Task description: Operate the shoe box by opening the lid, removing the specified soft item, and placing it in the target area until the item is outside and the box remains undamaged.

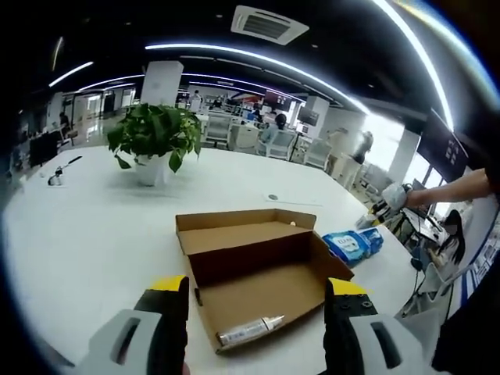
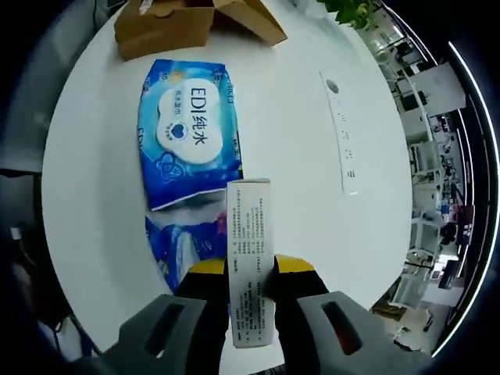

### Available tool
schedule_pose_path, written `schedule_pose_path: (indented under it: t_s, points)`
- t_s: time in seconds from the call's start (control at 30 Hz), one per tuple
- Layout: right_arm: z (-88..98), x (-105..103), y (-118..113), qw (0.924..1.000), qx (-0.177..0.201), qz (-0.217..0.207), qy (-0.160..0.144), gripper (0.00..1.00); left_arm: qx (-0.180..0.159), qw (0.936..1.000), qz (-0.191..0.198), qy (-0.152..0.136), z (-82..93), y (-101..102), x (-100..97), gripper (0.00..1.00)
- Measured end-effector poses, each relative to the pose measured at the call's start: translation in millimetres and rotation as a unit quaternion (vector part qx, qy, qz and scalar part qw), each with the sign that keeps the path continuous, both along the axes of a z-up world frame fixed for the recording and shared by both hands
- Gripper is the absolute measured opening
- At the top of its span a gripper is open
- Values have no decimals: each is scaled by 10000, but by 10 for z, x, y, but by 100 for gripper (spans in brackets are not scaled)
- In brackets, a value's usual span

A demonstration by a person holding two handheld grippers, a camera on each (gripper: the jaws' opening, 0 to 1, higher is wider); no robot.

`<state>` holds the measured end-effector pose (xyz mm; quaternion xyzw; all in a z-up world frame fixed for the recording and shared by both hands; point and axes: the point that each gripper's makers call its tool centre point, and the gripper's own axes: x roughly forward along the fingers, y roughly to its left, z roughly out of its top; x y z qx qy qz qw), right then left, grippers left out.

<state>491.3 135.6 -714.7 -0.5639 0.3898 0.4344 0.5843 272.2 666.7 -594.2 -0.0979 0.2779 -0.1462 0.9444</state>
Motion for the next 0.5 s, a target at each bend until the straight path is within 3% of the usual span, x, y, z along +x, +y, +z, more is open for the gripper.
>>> schedule_pose_path:
  t_s: [0.13,0.5]
  points:
    - [-139,98,-59,9998,-102,75,119,18,57,10000,26,46,-11,19,-23,72]
    - [-329,101,-75,9989,-286,219,308,18,120,9998,54,137,-43,23,-28,72]
